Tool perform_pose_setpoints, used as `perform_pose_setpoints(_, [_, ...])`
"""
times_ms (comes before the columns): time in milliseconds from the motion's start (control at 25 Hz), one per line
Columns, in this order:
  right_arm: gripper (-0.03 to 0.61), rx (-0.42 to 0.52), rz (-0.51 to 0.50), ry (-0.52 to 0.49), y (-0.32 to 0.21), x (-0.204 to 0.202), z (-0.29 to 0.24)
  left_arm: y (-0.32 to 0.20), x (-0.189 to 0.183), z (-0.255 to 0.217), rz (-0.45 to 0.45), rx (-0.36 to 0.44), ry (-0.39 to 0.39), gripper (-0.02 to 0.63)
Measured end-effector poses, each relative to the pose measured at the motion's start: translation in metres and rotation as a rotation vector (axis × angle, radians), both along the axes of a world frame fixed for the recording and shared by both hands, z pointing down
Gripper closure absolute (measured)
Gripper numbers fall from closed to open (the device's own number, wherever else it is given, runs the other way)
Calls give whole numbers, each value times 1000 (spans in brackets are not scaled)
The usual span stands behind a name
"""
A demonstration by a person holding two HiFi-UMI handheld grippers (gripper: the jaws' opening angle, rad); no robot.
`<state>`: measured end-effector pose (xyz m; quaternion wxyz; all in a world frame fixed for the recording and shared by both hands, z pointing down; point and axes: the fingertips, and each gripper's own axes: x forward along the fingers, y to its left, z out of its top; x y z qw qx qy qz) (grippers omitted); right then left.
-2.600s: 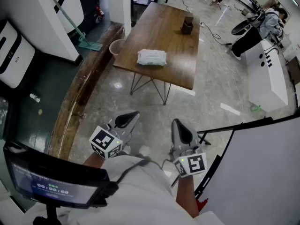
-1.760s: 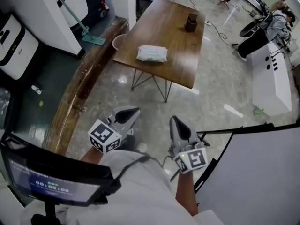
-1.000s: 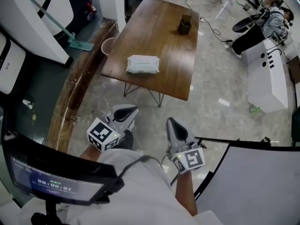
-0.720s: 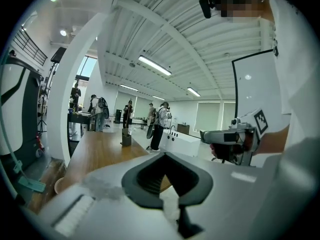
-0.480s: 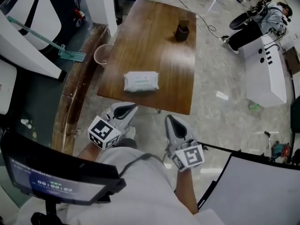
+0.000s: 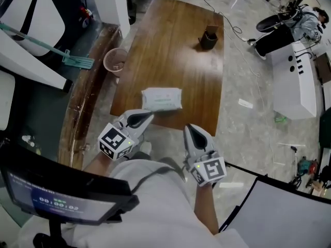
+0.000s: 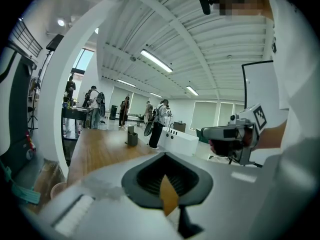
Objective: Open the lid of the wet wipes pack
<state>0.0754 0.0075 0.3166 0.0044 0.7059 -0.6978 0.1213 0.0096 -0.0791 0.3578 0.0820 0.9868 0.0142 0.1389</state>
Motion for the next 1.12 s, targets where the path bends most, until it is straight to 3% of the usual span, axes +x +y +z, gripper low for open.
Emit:
perform_pose_setpoints(400, [569,-38,-45,-11,-22,7,24,-18,7,14,-34,28,-41,609])
perform_pose_setpoints(640, [569,-133,-167,142,-34,11,76,-17,25,39,-47,102,-107,607])
perform_pose_setpoints(960, [569,-201,-289,107,-56,19,132,-23,48,84,-93,179,-204,607])
perform_pose_setpoints(1120, [562,-226,-358,141,-71,24,152,-32,55,118,-133,189,-261,577])
